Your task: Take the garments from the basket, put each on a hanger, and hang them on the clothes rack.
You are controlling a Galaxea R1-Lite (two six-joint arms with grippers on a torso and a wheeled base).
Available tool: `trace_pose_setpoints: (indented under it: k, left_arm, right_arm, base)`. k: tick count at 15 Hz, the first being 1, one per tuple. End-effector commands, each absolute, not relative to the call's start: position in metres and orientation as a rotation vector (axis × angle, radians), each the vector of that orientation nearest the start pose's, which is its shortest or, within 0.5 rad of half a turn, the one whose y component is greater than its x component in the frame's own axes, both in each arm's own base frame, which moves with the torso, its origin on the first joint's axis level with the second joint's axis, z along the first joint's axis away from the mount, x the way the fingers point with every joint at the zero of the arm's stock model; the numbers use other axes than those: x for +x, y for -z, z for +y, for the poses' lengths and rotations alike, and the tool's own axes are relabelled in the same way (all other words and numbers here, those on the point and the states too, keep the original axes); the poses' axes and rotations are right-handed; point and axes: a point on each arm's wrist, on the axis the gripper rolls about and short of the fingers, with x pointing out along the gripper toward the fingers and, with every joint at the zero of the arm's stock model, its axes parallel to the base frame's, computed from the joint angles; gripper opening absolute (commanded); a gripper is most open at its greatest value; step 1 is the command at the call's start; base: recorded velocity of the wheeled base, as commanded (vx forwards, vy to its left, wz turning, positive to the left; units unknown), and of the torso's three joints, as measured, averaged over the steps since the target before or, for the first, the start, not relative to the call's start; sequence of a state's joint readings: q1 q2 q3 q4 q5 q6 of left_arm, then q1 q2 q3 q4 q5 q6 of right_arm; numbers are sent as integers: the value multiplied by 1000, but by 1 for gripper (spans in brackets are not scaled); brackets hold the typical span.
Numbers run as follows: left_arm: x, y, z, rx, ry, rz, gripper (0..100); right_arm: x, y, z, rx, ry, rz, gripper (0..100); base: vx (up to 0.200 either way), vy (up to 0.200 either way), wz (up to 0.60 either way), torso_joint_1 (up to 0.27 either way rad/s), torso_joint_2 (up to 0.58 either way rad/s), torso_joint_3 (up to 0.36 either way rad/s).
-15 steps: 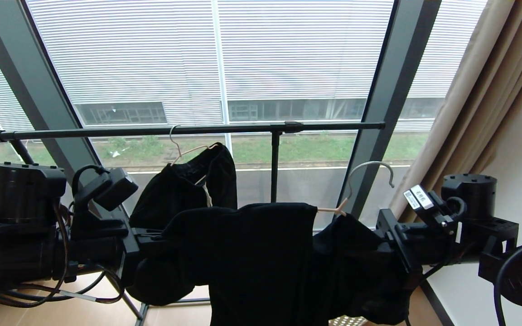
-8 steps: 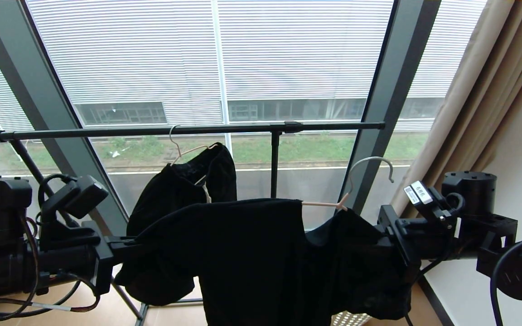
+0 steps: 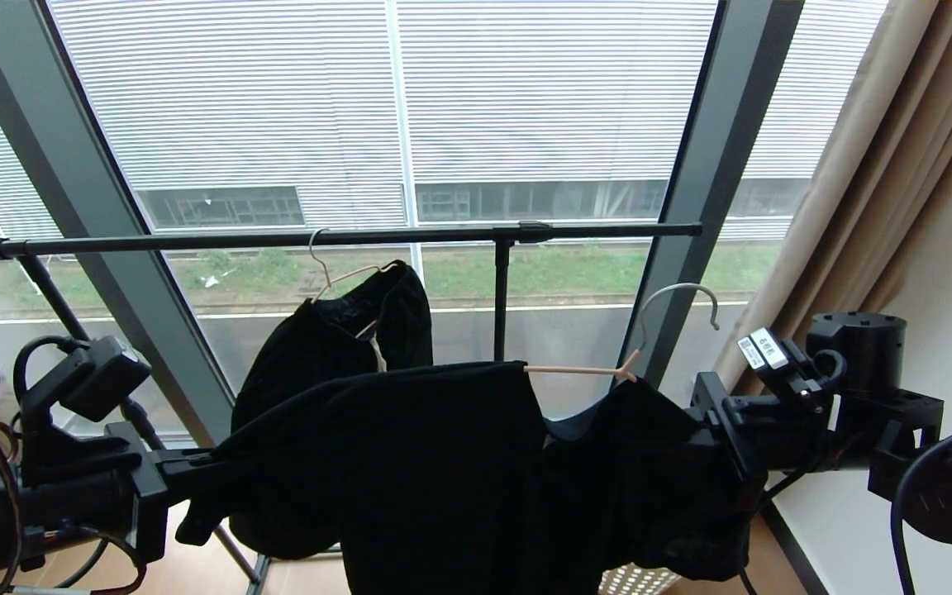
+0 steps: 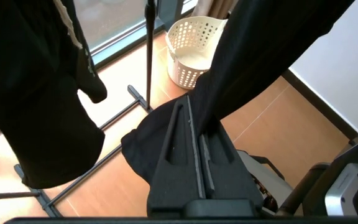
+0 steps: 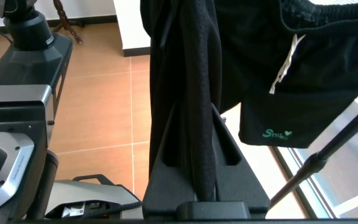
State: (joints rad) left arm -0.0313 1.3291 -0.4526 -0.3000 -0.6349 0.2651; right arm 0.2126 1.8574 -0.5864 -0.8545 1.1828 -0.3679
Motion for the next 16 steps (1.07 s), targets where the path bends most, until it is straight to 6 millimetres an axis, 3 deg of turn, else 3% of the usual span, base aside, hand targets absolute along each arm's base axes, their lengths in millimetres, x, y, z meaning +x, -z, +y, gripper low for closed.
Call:
trace_pose_setpoints:
  k: [1, 7, 8, 12, 16]
  left_arm:
    - [178, -153, -18, 76, 711, 461, 0]
    - [175, -151, -18, 76, 719, 467, 0]
    - [174, -154, -19, 75, 720, 452, 100]
    - [170, -170, -20, 67, 716, 393, 100]
    - [193, -209, -44, 46, 807, 352, 100]
  right_arm:
    - [279, -107, 81, -91, -1420, 143, 0]
    - [280, -106, 82, -90, -1422, 146, 0]
    - [280, -106, 82, -89, -1422, 148, 0]
    - [282, -101, 84, -82, -1426, 163, 0]
    - [273, -96, 108, -76, -1475, 213, 0]
  base:
    - [0, 0, 0, 0, 0, 0]
    - [0, 0, 0, 0, 0, 0]
    - [0, 0, 0, 0, 0, 0]
    - [0, 0, 0, 0, 0, 0]
    - [0, 0, 0, 0, 0, 0]
